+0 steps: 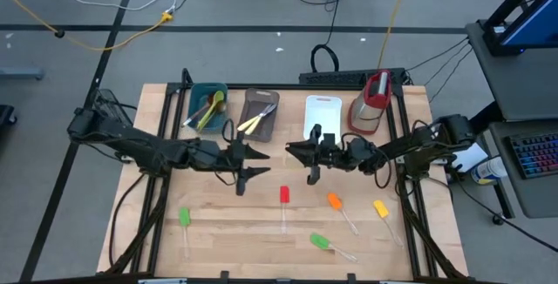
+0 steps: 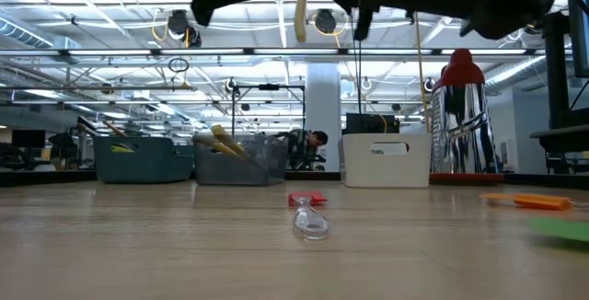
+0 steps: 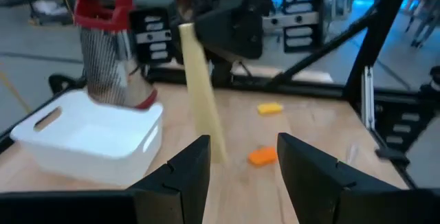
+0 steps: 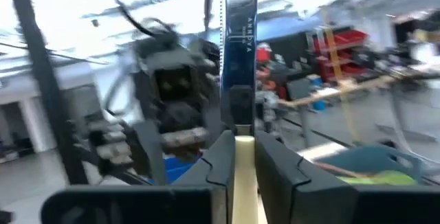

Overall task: Pick & Place Kitchen Items
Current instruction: Put the yellow knife into the black bin

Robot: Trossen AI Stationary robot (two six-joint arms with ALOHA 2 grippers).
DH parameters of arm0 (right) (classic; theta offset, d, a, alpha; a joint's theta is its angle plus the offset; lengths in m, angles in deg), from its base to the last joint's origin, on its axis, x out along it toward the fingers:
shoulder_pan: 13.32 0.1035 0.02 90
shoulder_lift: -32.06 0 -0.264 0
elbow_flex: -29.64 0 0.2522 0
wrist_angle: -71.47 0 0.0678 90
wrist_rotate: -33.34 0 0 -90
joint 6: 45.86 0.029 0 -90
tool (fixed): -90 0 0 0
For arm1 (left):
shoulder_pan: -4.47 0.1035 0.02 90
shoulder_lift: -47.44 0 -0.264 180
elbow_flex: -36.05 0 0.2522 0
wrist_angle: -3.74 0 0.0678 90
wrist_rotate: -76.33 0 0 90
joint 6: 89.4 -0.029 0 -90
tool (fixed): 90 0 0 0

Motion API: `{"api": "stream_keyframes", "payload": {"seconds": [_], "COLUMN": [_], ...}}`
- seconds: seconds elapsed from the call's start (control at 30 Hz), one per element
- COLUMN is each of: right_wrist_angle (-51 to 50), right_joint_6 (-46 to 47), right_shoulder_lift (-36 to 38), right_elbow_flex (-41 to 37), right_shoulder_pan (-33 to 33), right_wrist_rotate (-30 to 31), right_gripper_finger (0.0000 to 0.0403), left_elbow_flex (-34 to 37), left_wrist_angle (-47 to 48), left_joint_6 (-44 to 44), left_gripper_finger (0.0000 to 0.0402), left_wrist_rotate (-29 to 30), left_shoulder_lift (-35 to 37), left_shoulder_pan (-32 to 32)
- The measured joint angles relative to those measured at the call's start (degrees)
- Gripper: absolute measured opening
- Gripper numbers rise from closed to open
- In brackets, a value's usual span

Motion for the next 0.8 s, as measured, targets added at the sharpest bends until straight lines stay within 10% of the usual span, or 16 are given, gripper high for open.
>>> {"api": "stream_keyframes", "payload": {"seconds": [0.8], "right_wrist_angle": [-0.04], "right_joint_6": [-4.74], "right_shoulder_lift": [-2.10], "right_elbow_flex": [5.64], "right_shoulder_pan": [-0.53], "right_wrist_rotate": [-4.51], "right_gripper_finger": [0.0031], "left_elbow_flex": [0.00], "left_wrist_angle": [-16.87], "left_joint_6": [-1.98], "left_gripper_finger": [0.0172], "left_wrist_rotate": [1.14], "left_shoulder_lift": [-9.56], "left_shoulder_pan": [1.78]}}
